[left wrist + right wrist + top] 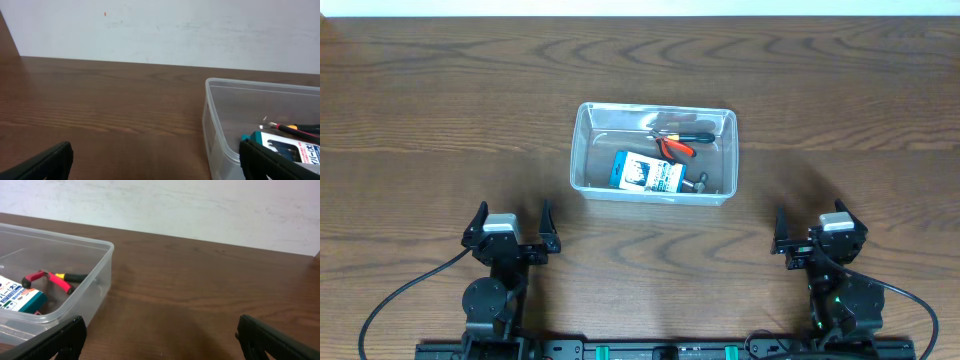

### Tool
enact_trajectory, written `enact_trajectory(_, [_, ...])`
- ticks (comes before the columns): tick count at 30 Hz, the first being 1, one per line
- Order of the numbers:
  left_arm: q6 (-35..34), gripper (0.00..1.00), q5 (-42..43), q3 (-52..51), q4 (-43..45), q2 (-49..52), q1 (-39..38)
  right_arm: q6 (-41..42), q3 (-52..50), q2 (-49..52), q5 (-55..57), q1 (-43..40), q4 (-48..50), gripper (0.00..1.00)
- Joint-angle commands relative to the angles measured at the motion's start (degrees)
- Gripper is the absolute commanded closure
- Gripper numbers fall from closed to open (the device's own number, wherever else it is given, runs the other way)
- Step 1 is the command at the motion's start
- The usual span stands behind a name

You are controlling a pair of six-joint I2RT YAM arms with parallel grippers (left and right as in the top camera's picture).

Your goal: Pack container

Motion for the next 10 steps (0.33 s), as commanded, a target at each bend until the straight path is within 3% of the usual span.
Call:
enact_trajectory(1, [-0.7, 0.02, -0.1, -1.4, -1.7, -0.2, 0.2, -0.6, -0.2, -0.4, 0.0, 0.4, 0.0, 0.01])
enact_trajectory(10, [-0.7, 0.02, -0.1, -1.4, -1.7, -0.2, 0.2, -0.6, -0.2, -0.4, 0.0, 0.4, 0.0, 0.01])
